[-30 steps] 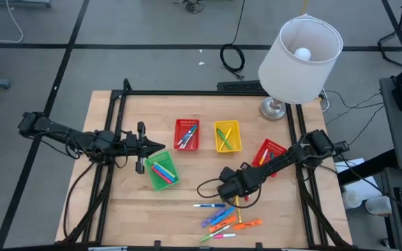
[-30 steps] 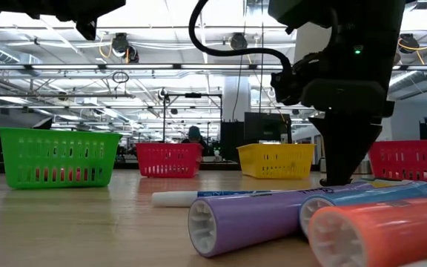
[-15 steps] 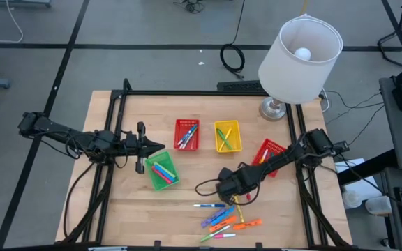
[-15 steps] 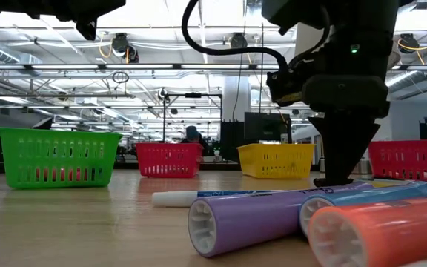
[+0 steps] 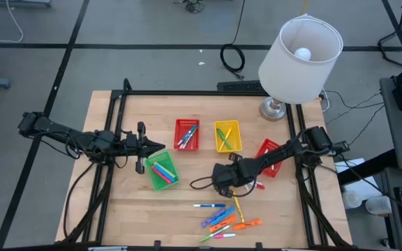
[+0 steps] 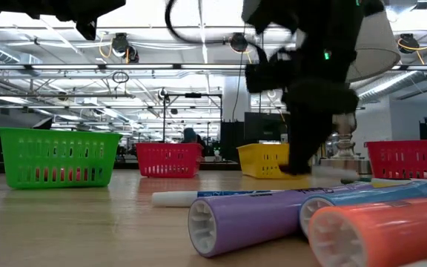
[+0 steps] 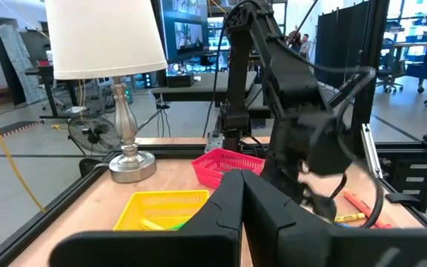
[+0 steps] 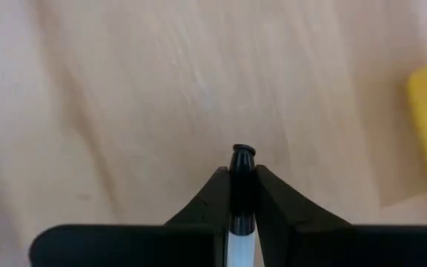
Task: Pick & Place Markers
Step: Put the left black highlighter into the right red bin
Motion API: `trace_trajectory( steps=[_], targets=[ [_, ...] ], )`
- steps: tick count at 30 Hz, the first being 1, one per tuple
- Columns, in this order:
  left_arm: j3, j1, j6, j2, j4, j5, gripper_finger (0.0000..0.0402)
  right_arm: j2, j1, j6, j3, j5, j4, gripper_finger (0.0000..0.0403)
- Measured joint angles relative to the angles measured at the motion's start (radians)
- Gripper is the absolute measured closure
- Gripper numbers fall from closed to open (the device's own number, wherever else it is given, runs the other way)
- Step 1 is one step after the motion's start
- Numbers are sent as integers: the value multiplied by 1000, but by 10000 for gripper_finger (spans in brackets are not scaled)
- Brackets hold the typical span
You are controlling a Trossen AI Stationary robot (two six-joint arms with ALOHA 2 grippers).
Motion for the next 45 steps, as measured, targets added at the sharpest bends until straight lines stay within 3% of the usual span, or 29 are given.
trace_trajectory(
  steps=[9,17,20,28,37,45],
  targets=[
    [0,0,0,0,0,0,396,-153,58,-150,106,74,-126,375],
    [0,0,-1,0,1,0,396,-291,100,-305,103,124,-557,375],
    [0,0,-1,0,4,0,396,-339,94,-336,60,127,-632,375],
    [0,0,-23,0,-1,1,396,-437,41,-355,-143,58,-599,375],
    [0,0,-35,0,-6,1,396,-450,-2,-365,-399,10,-440,372],
    [0,0,-33,0,-2,0,396,-462,-5,-265,-442,19,-431,293]
  ],
)
